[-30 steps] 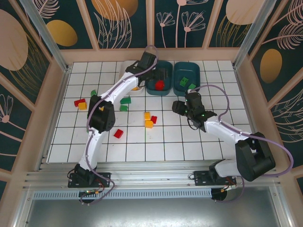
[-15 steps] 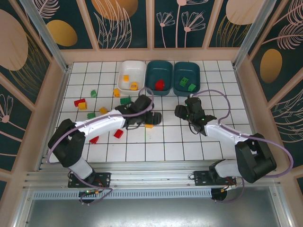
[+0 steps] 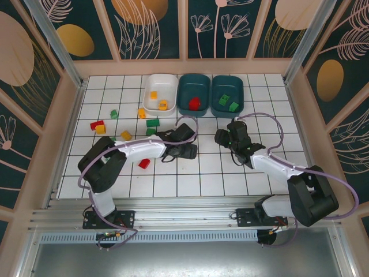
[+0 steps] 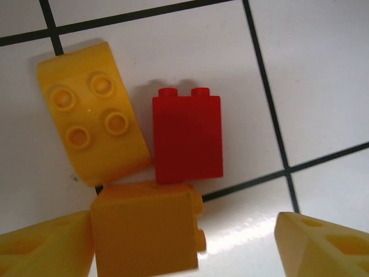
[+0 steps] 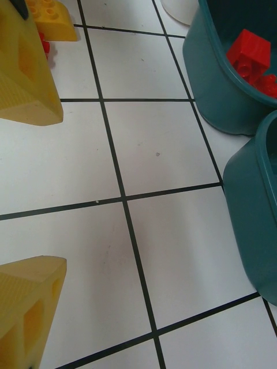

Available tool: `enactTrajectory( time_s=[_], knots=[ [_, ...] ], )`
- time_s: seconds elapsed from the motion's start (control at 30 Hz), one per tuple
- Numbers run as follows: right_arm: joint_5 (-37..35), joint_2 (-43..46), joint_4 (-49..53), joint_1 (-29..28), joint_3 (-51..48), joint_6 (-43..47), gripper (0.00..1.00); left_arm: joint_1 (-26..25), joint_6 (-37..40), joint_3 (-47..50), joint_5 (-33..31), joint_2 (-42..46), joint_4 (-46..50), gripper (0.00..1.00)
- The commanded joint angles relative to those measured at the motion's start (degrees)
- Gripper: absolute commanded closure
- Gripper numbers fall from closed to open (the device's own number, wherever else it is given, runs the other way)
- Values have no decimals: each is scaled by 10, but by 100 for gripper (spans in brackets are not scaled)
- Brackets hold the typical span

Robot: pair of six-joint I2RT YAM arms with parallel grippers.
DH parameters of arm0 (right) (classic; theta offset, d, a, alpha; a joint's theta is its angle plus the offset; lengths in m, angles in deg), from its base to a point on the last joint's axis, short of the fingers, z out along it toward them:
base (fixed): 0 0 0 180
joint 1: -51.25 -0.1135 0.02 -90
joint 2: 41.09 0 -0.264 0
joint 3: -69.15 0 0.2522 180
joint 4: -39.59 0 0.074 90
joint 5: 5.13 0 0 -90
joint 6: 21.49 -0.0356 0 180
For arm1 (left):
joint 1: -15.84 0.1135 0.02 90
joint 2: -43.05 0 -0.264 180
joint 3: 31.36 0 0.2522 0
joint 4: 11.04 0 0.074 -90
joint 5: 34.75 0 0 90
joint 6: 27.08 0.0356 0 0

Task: Sort the legos into containers by color

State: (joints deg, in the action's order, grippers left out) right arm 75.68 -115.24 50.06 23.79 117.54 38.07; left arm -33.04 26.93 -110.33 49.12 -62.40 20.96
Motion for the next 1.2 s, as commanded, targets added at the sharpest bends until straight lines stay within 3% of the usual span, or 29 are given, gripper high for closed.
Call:
enactTrajectory(
  time_s=[0.0,0.13,0.3,0.4,0.5,0.67,0.83,0.93,1.17],
  knots=[
    [-17,12,-16,3,-12,-8,38,0,14,-20,-25,-24,20,28],
    [-17,10,-17,2,-11,-8,38,-1,15,-24,-25,-26,25,51],
    [-16,7,-21,3,-8,-7,38,0,21,-27,-21,2,46,66],
    [-13,3,-23,3,-7,-7,38,-1,25,-31,9,55,42,68],
    [-5,-5,-28,3,-5,-9,38,10,46,-51,-24,104,53,66],
    [24,-21,-39,-3,4,-20,39,130,81,-116,12,94,57,68],
    [28,-31,-41,-31,15,-33,39,215,97,-247,-19,-15,66,68],
    [24,-34,-43,-47,16,-40,39,238,94,-329,-43,-98,71,68],
    [28,-40,-28,-61,25,-35,39,280,92,-517,-19,-253,132,62]
  ],
)
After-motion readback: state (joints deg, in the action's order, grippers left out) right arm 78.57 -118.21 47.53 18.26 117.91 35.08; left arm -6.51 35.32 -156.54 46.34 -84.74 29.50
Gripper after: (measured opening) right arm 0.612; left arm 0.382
